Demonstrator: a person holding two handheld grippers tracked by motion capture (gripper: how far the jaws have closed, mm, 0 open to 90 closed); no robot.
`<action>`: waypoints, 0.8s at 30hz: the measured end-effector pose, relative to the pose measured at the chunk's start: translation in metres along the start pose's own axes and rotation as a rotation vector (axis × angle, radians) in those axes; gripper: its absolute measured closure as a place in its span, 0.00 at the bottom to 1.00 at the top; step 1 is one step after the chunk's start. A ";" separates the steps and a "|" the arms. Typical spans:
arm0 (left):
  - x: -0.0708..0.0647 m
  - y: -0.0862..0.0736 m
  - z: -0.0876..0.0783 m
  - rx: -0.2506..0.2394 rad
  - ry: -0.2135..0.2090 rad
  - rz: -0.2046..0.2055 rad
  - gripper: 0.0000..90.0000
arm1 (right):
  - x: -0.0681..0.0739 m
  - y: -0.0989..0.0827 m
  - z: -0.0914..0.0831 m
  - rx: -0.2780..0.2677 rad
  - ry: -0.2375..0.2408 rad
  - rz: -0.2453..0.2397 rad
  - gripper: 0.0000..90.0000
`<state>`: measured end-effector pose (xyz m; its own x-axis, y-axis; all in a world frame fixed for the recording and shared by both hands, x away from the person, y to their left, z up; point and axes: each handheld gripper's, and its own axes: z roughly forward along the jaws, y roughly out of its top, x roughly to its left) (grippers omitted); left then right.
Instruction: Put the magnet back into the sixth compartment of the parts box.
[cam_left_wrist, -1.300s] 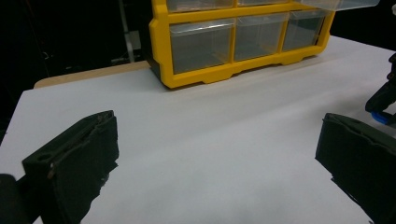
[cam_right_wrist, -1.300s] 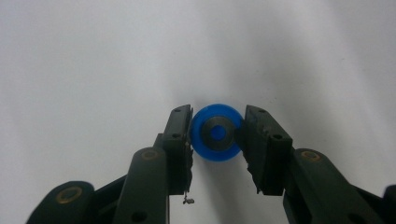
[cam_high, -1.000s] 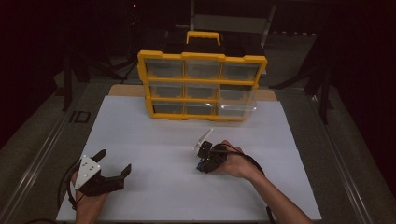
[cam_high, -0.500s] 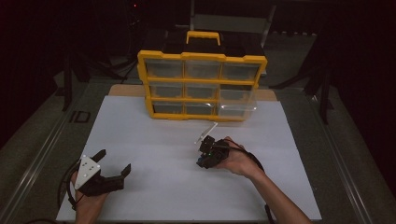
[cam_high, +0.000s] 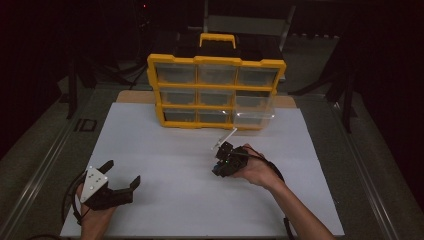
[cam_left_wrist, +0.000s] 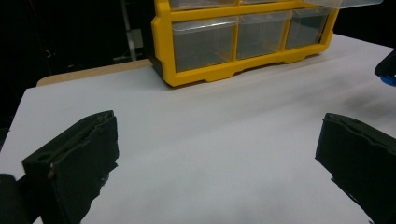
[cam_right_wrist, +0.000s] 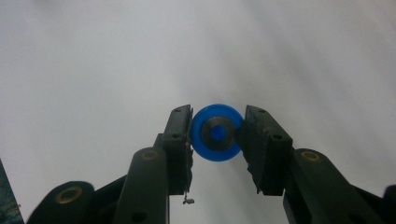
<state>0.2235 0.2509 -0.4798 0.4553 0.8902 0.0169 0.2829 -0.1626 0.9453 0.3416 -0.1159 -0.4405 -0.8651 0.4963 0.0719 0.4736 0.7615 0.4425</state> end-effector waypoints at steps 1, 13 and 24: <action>0.000 0.000 0.000 0.000 -0.001 0.000 0.00 | -0.001 0.000 -0.001 -0.003 0.000 0.005 0.70; 0.000 0.000 0.001 0.002 0.001 -0.002 0.00 | -0.008 0.001 -0.015 -0.030 -0.015 0.037 0.70; 0.000 0.000 0.001 0.001 0.000 -0.002 0.00 | -0.012 0.002 -0.023 -0.036 -0.025 0.061 0.70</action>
<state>0.2243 0.2505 -0.4804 0.4550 0.8904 0.0148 0.2845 -0.1611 0.9450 0.3490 -0.1304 -0.4198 -0.8302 0.5520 0.0779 0.5189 0.7142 0.4698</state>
